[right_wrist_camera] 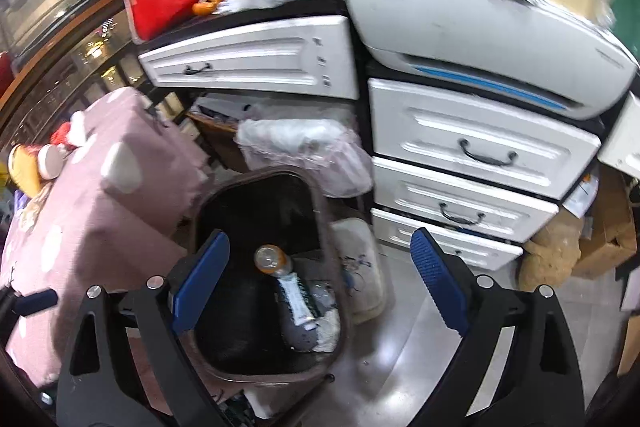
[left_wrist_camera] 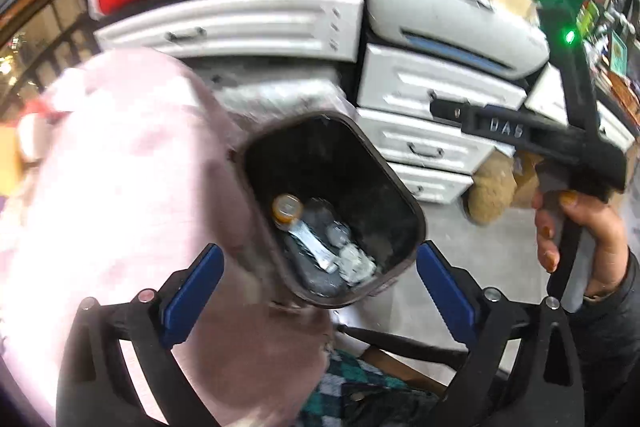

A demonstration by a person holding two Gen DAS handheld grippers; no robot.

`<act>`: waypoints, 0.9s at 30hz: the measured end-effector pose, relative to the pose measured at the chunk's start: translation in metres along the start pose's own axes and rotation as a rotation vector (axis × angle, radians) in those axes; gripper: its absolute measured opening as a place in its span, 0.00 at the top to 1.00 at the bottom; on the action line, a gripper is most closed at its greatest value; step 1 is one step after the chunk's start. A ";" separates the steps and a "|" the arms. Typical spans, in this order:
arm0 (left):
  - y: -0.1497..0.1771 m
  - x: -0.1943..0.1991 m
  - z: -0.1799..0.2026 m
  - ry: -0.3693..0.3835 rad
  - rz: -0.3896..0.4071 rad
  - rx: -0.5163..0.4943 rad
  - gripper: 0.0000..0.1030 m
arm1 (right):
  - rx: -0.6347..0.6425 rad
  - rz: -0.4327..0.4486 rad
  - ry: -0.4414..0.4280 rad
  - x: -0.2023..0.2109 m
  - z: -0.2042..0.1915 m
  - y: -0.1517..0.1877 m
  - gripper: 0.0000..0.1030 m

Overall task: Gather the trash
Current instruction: 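Move both tools back over the table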

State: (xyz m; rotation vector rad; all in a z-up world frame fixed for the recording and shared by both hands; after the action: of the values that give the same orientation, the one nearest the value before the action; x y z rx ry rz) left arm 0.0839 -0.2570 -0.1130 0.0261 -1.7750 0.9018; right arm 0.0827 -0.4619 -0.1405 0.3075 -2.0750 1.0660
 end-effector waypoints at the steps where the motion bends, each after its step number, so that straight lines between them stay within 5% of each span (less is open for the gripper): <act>1: 0.002 0.008 -0.006 -0.020 0.017 0.006 0.07 | 0.018 0.000 -0.014 0.001 -0.010 0.001 0.12; 19: 0.078 0.101 -0.186 -0.368 0.072 0.307 0.06 | 0.369 -0.025 -0.275 0.014 -0.191 0.033 0.12; 27: 0.087 0.110 -0.265 -0.375 0.140 0.457 0.06 | 0.446 -0.022 -0.313 0.009 -0.237 0.033 0.12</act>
State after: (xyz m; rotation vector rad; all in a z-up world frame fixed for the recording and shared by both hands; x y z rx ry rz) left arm 0.2147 0.0027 -0.0392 0.3912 -1.8872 1.4655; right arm 0.1836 -0.2564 -0.0693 0.7574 -2.0721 1.5453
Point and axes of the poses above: each gripper's, at about its wrist camera, not at the fingertips, and x roughly against the way its jaws point, z to its right, y to its underside, the point moved 5 cm from there along -x, roughly the way its jaws point, and after that the axes turned 14 degrees about -x, right-handed, at the moved point
